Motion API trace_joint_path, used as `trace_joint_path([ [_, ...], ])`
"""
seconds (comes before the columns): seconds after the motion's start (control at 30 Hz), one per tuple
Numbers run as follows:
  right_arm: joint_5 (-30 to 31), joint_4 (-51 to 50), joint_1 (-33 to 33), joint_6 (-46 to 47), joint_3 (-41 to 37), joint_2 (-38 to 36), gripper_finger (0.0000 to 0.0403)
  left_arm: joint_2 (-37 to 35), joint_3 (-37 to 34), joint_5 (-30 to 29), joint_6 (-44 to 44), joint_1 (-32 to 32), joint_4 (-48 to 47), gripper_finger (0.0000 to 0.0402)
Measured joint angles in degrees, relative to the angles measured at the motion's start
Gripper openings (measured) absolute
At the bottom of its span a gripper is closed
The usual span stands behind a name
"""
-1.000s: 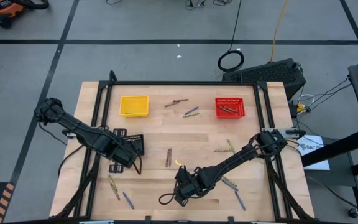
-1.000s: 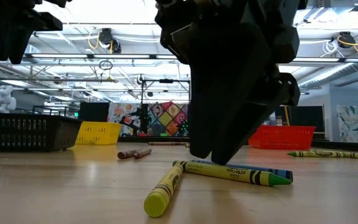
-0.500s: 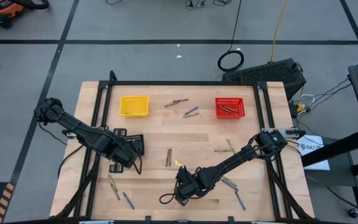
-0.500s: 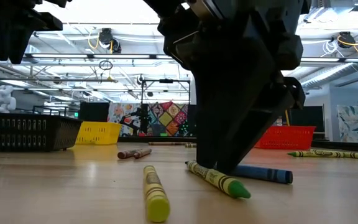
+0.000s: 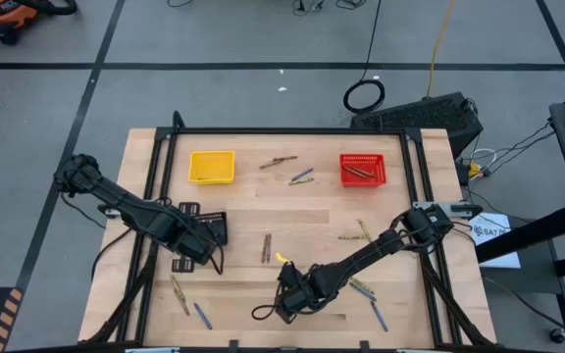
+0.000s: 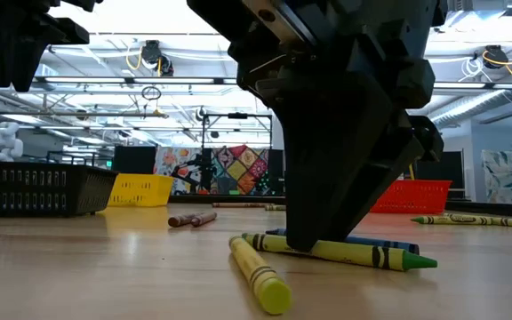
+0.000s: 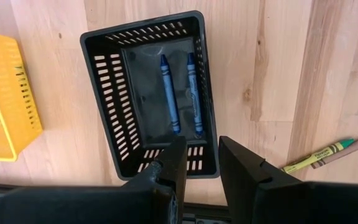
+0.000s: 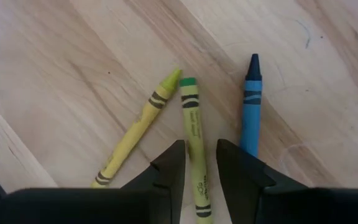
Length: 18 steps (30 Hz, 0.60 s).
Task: Sort crayons
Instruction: Put the green crayon into the yellow bin
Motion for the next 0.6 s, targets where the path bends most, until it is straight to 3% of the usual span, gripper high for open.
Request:
trace_joint_path([
  [0.2, -2.2, 0.8, -0.1, 0.1, 0.1, 2.3, 0.0082, 0.0, 0.0, 0.1, 0.0, 0.0, 0.0, 0.0084],
  [0.6, 0.5, 0.7, 0.0, 2.6, 0.0, 2.7, 0.0081, 0.0, 0.0, 0.3, 0.0, 0.0, -0.1, 0.0084],
])
